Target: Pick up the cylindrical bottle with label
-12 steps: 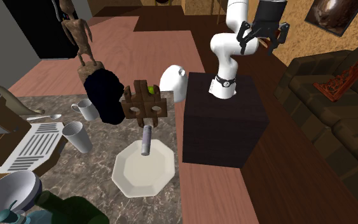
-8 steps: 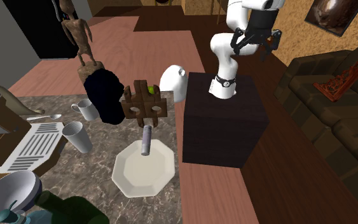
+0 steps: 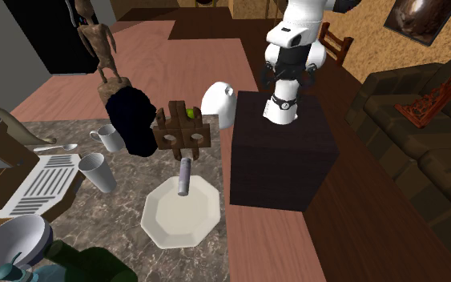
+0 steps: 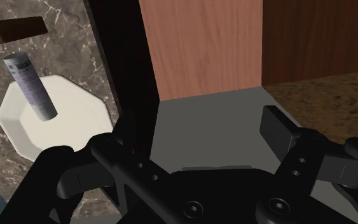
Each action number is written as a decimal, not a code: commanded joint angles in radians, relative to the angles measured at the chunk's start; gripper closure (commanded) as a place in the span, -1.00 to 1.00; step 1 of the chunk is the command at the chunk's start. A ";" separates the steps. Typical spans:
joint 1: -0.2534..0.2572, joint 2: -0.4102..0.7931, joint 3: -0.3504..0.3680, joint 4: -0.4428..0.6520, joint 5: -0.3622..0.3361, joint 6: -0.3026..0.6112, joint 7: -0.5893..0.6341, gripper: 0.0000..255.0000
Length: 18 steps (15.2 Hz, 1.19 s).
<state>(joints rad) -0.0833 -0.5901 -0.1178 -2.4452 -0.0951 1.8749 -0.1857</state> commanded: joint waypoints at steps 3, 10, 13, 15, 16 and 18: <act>-0.024 0.094 -0.056 -0.019 -0.035 0.105 -0.064 -1.00; -0.060 0.300 -0.155 0.015 -0.067 0.266 -0.184 -1.00; -0.073 0.402 -0.193 0.049 -0.063 0.330 -0.240 -1.00; -0.081 0.473 -0.216 0.077 -0.054 0.369 -0.280 -1.00; -0.086 0.509 -0.227 0.093 -0.047 0.387 -0.301 -1.00; -0.097 0.583 -0.244 0.129 -0.028 0.422 -0.343 -1.00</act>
<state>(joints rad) -0.1774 -0.0438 -0.3552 -2.3351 -0.1322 2.2799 -0.5106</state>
